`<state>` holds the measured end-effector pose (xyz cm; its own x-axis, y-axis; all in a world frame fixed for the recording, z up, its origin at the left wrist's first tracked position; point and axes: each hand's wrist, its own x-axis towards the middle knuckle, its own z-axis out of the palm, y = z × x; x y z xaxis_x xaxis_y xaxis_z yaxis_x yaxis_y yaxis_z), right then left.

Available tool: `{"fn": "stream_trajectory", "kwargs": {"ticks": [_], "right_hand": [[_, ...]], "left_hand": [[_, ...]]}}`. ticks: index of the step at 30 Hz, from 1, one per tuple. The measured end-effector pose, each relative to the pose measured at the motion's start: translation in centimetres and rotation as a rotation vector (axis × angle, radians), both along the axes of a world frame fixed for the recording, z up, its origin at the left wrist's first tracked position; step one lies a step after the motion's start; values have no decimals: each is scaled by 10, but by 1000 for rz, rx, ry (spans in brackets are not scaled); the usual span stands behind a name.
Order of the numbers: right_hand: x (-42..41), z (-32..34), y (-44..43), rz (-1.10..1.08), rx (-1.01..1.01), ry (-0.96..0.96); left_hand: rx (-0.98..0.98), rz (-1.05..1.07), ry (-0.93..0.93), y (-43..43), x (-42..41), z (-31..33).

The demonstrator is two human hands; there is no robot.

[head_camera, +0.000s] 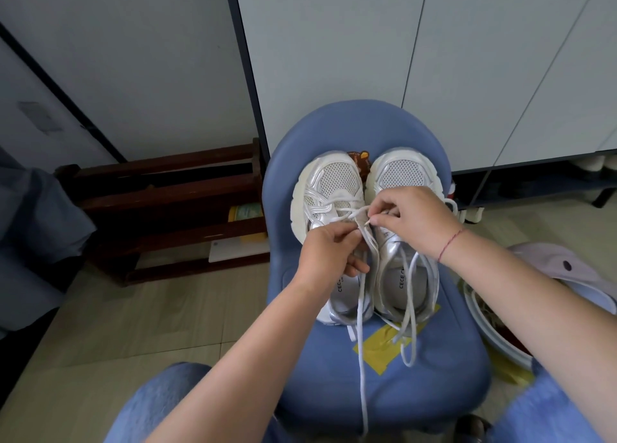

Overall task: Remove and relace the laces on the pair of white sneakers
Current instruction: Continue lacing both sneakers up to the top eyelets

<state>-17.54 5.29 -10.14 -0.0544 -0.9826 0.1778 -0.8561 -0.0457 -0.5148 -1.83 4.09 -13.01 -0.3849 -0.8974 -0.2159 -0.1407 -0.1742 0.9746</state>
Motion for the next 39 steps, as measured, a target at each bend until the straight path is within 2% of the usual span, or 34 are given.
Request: {"fn": "stream_trajectory", "kwargs": {"ticks": [3,7,10,13,17,22,28,30,32,35,39], "right_hand": [[5,-5,-1,27,-24,34],[5,-8,-2,45,-54,-41],[5,-7,7,75,-7,-99],[4,-9,16,95,43,-53],[-3,-10,18,49,26,-153],[-5,-10,17,50,33,-203],[-3,-10,17,68,54,-255],[-3,-10,17,71,55,-266],[-2,-11,18,71,49,-273],[-2,-11,19,73,42,-271],[-1,-12,20,73,34,-276]], "left_hand": [[10,-12,13,-1,1,0],[21,-5,19,0,1,0],[39,39,37,2,-1,0],[46,61,25,2,-2,-2],[12,-4,0,0,3,-1],[-18,-241,-155,6,32,12],[88,-837,-515,41,54,-3],[98,-916,-595,51,52,-13],[86,-828,-604,54,50,-18],[31,-586,-536,49,49,-12],[-71,-235,-344,46,38,-5]]}}
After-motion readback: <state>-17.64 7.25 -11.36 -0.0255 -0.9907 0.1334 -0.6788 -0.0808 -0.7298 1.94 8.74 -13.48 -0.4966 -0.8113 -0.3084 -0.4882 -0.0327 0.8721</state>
